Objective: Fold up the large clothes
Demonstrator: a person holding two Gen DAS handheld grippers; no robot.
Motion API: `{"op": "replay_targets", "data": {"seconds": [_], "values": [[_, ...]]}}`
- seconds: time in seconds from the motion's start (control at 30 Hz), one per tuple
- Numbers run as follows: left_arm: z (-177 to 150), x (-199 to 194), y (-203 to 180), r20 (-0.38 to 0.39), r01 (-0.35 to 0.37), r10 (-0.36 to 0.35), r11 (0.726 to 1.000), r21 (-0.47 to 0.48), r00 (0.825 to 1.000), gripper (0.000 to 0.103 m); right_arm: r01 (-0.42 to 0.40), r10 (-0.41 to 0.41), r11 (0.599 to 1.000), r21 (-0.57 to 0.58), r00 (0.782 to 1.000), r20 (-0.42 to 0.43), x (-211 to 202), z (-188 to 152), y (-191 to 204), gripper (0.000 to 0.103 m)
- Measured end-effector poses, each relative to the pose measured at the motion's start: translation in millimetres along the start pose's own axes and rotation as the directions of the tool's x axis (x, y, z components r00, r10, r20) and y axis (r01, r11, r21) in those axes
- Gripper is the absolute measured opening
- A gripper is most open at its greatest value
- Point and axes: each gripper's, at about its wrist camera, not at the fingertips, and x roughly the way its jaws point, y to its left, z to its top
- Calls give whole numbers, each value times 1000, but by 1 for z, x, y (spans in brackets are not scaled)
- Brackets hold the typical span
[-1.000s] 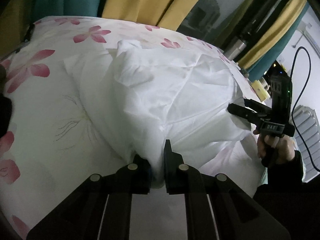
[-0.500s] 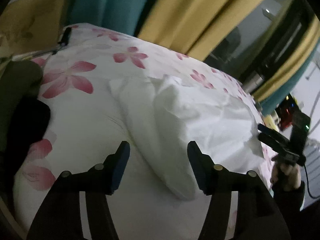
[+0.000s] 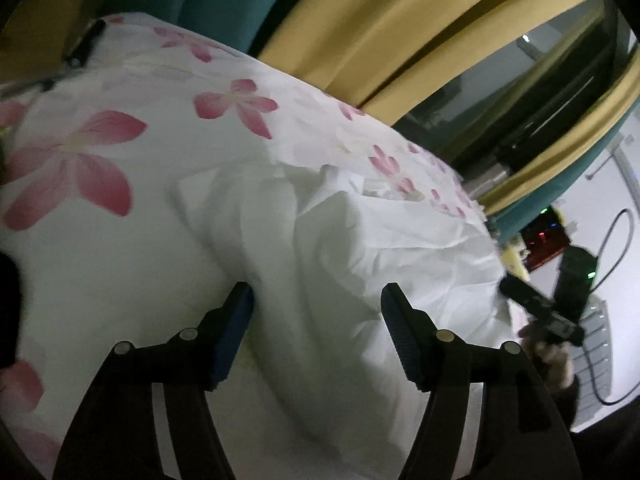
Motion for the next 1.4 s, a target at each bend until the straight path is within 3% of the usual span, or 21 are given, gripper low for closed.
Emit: {"op": "replay_targets", "data": {"seconds": [0.3,0.43,0.67,0.9,1.07,1.1,1.17,1.27,1.4], "values": [[6,33,-22,-102,159,-152,985,65,983,70,-49,49,999,1,997,-52,35,-2,-4,94],[4,43,-33,-115,186,-176,979,85,978,76,-54,53,998,-11,995,-82,48,-3,0,94],[4,49,-40,-145,246,-233,966,83,962,76,-46,41,998,-51,995,-87,58,-4,10,94],[-2,65,-66,-190,213,-184,966,145,964,76,-46,41,997,-63,996,-83,60,-4,14,94],[-4,72,-81,-194,162,-118,960,227,974,75,-79,74,995,-64,994,-77,60,-6,21,85],[-5,75,-83,-192,152,-107,960,237,976,73,-88,83,994,-65,994,-76,60,-6,23,80],[-8,76,-85,-176,99,-52,958,270,983,52,-104,99,992,-66,992,-74,60,-7,27,76],[-10,76,-84,-163,90,-47,959,270,986,41,-126,122,990,-56,990,-72,60,-7,27,70],[-12,76,-87,-147,80,-39,956,284,988,35,-156,154,987,-34,986,-66,57,-9,26,60]]}}
